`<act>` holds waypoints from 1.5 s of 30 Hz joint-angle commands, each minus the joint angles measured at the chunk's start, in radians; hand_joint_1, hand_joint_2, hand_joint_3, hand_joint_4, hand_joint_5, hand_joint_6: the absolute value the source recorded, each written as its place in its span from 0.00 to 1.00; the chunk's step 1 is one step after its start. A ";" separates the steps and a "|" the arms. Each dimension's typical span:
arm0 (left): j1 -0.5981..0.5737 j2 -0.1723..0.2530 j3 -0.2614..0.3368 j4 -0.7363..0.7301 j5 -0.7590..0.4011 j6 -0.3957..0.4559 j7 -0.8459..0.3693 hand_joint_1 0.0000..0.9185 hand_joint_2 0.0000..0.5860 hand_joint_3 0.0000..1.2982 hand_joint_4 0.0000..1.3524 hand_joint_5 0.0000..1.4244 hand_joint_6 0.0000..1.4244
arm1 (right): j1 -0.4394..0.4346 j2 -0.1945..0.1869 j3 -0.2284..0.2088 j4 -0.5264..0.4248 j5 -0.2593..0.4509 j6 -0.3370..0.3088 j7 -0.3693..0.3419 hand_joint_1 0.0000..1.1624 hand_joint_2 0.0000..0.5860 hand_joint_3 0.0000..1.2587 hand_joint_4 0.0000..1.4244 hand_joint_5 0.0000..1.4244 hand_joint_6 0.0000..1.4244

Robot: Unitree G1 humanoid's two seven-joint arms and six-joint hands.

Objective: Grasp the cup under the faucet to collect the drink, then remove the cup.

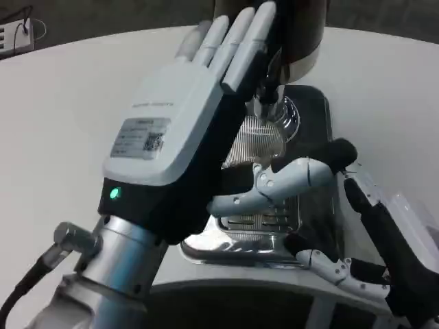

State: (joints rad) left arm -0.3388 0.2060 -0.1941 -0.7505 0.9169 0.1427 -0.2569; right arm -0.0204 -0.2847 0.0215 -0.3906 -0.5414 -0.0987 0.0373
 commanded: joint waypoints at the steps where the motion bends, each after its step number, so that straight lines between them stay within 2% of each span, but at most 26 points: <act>1: 0.097 -0.013 0.025 -0.044 0.038 0.005 0.012 0.00 0.22 0.00 0.00 0.00 0.00 | -0.006 -0.003 0.007 0.012 0.018 -0.014 -0.002 0.36 0.44 0.00 0.00 0.00 0.09; 5: 0.219 -0.045 0.048 -0.072 0.054 0.012 0.039 0.00 0.22 0.00 0.00 0.00 0.00 | -0.011 -0.008 0.005 0.018 0.030 -0.015 -0.001 0.36 0.44 0.00 0.00 0.00 0.09; 11: 0.371 -0.072 0.064 -0.095 0.095 0.001 0.065 0.00 0.21 0.00 0.00 0.00 0.00 | -0.024 -0.011 0.004 0.037 0.045 -0.022 -0.001 0.36 0.44 0.00 0.00 0.00 0.09; 23: 0.582 -0.060 0.051 -0.002 0.174 -0.044 0.160 0.00 0.21 0.00 0.00 0.00 0.00 | -0.080 0.001 0.021 0.106 0.077 -0.037 -0.007 0.38 0.45 0.00 0.00 0.02 0.10; 34: 0.652 -0.063 0.053 0.086 0.155 -0.081 0.287 0.00 0.23 0.00 0.00 0.00 0.00 | -0.135 0.010 0.038 0.160 0.080 -0.044 -0.020 0.40 0.44 0.00 0.00 0.02 0.10; 45: 0.644 -0.072 0.042 0.103 0.123 -0.084 0.305 0.00 0.24 0.00 0.00 0.00 0.00 | -0.194 0.025 0.068 0.229 0.077 -0.049 -0.030 0.44 0.42 0.00 0.00 0.02 0.10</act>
State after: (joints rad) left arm 0.3028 0.1346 -0.1513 -0.6581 1.0527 0.0649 0.0332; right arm -0.1950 -0.2685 0.0795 -0.1910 -0.4724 -0.1315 0.0188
